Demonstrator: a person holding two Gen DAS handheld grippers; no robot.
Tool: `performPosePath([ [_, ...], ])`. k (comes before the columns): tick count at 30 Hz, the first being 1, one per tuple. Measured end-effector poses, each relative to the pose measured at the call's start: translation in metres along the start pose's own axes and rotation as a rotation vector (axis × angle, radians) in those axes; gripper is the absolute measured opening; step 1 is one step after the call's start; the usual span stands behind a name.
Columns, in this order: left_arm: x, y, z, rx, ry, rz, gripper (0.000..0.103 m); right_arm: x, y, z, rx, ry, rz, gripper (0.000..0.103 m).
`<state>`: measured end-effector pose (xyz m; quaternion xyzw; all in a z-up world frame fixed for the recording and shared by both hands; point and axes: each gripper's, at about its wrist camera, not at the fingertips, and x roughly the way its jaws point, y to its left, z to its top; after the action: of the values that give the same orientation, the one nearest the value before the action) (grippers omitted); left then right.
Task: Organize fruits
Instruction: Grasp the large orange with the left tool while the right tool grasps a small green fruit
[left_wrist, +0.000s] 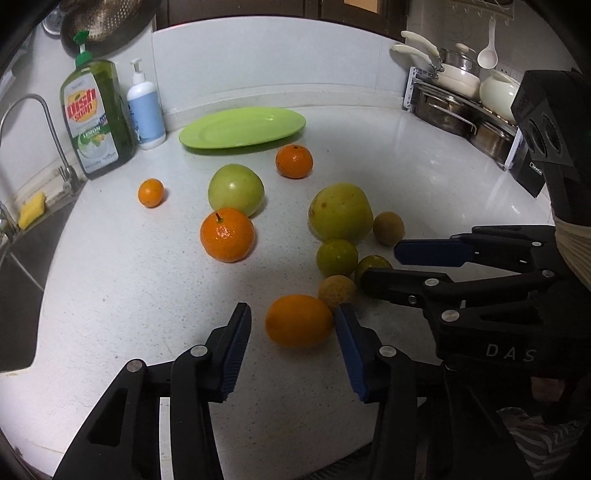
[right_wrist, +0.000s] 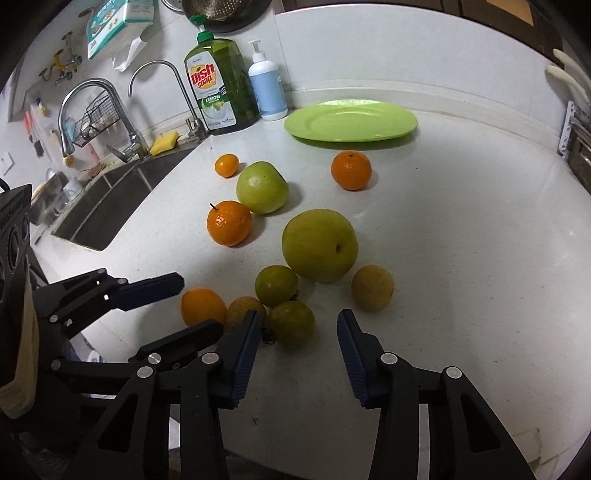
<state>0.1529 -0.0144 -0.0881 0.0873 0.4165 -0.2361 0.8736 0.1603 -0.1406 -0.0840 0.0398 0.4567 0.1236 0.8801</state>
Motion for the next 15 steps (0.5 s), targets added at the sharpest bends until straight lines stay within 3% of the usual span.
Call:
performPosePath([
  [15,0.0059,0.0002,-0.0004,-0.023,0.022,-0.042,0.038,0.0082,-0.0013,-0.0009,0.011,0.035,0.061,0.03],
])
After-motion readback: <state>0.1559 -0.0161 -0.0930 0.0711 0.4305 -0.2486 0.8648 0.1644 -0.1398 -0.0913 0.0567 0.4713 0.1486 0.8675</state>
